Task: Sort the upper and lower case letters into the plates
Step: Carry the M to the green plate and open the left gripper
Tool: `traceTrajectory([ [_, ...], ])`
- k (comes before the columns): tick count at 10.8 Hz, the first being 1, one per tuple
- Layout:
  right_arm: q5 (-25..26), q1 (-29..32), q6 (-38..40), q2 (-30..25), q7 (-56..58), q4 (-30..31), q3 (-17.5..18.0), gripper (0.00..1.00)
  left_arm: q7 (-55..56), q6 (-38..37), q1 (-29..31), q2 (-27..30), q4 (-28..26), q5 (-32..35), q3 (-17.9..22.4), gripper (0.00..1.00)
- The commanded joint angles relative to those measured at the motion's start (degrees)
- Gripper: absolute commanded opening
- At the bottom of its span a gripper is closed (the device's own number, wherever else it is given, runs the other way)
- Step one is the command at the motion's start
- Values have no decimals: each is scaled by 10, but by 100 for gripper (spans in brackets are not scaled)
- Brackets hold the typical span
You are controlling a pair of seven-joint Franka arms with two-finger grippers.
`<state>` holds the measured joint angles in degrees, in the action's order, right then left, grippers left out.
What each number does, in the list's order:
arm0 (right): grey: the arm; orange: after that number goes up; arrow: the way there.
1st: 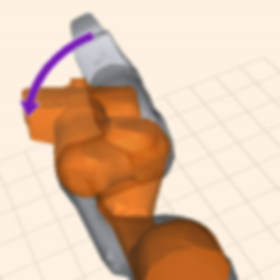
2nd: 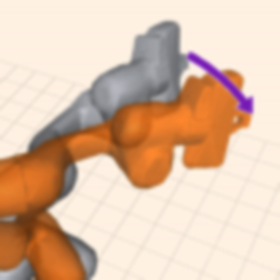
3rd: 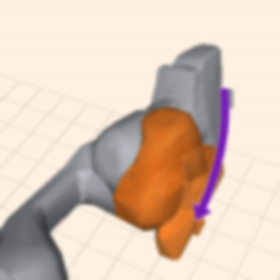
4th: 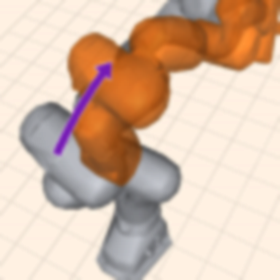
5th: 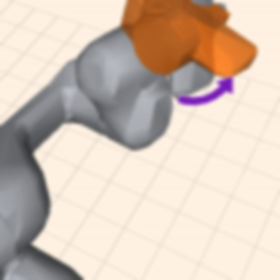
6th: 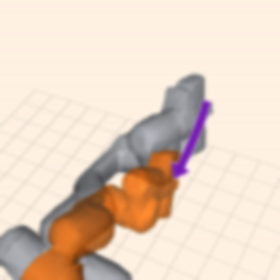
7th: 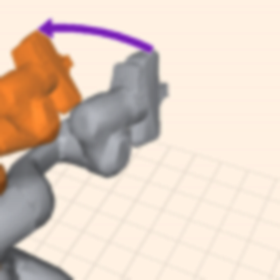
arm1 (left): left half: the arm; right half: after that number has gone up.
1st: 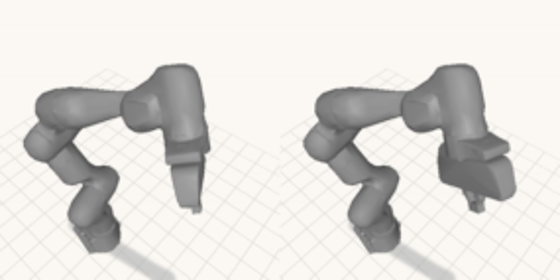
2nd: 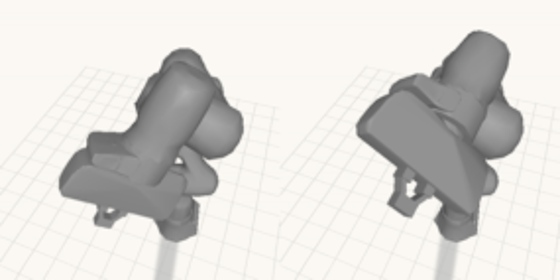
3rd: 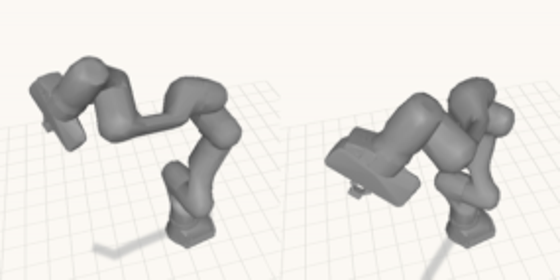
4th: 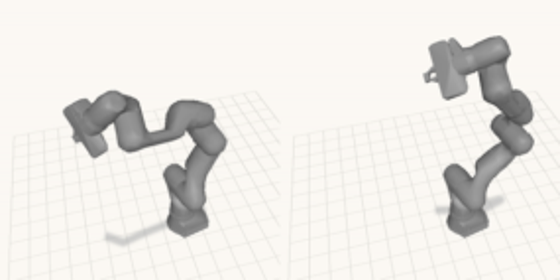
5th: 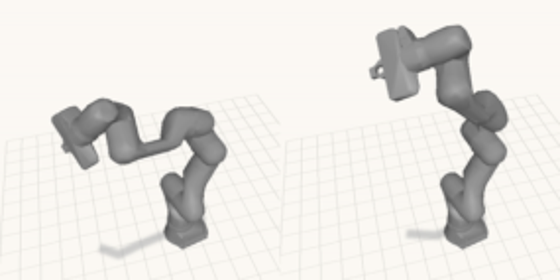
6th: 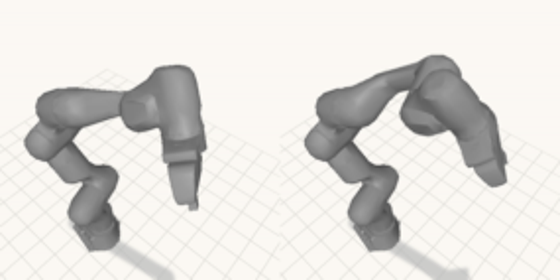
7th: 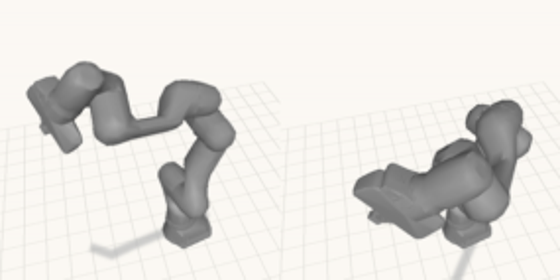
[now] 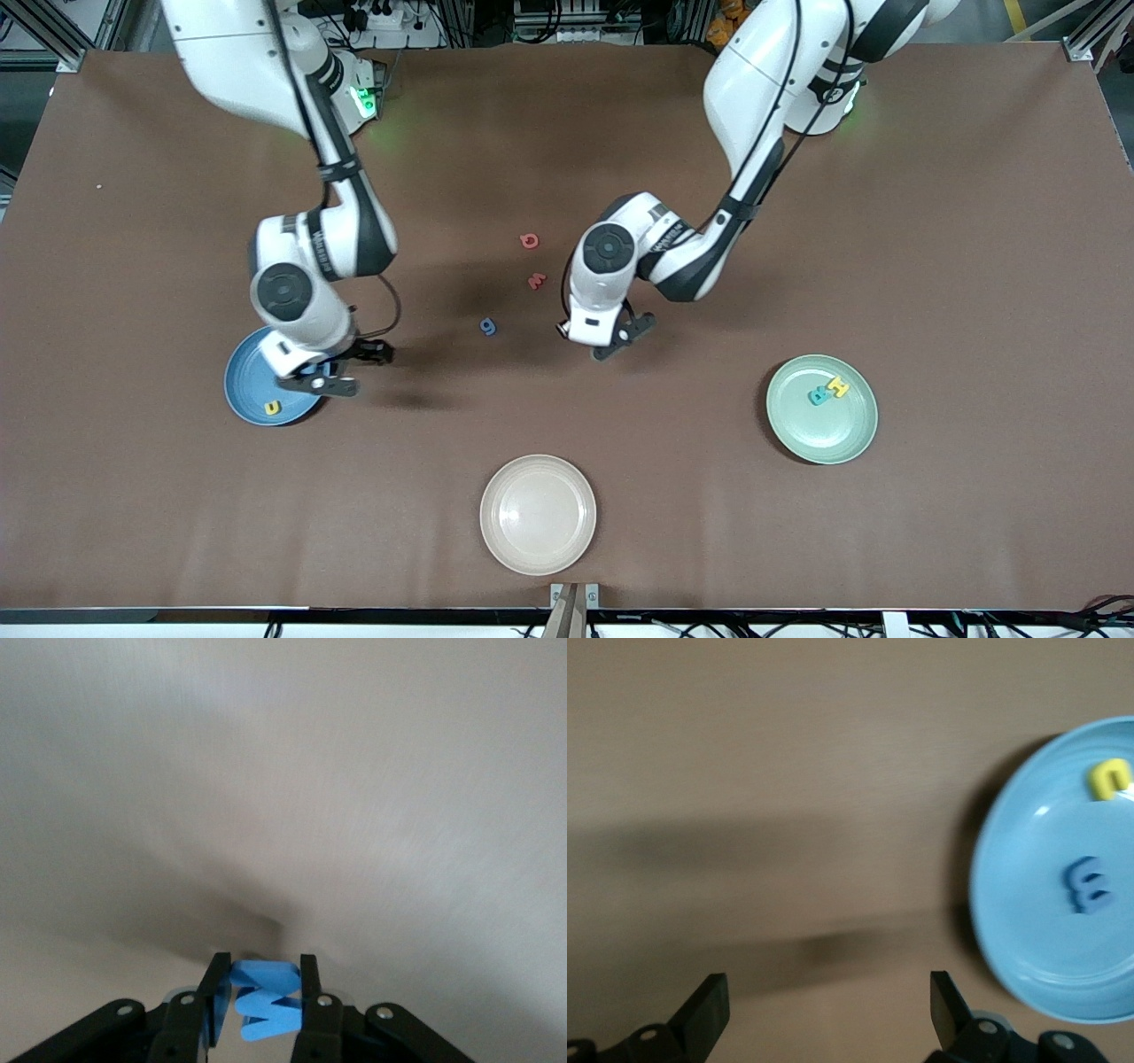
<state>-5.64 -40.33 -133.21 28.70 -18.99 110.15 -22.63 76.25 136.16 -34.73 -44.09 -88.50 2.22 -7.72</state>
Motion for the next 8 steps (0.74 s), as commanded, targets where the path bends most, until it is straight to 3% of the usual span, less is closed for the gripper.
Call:
traceTrajectory([
  [1, -14, -6, 4, -9, -3, -5, 22, 100, -79, -40, 57, 61, -18, 3, -1, 0],
  [5, -28, -25, 6, -12, 95, -9, 71, 100, -322, -102, 179, 112, -38, 2, -3, 0],
  [8, -28, -55, 6, -11, 210, -11, 72, 100, -467, -106, 249, 104, -47, 2, 0, 0],
])
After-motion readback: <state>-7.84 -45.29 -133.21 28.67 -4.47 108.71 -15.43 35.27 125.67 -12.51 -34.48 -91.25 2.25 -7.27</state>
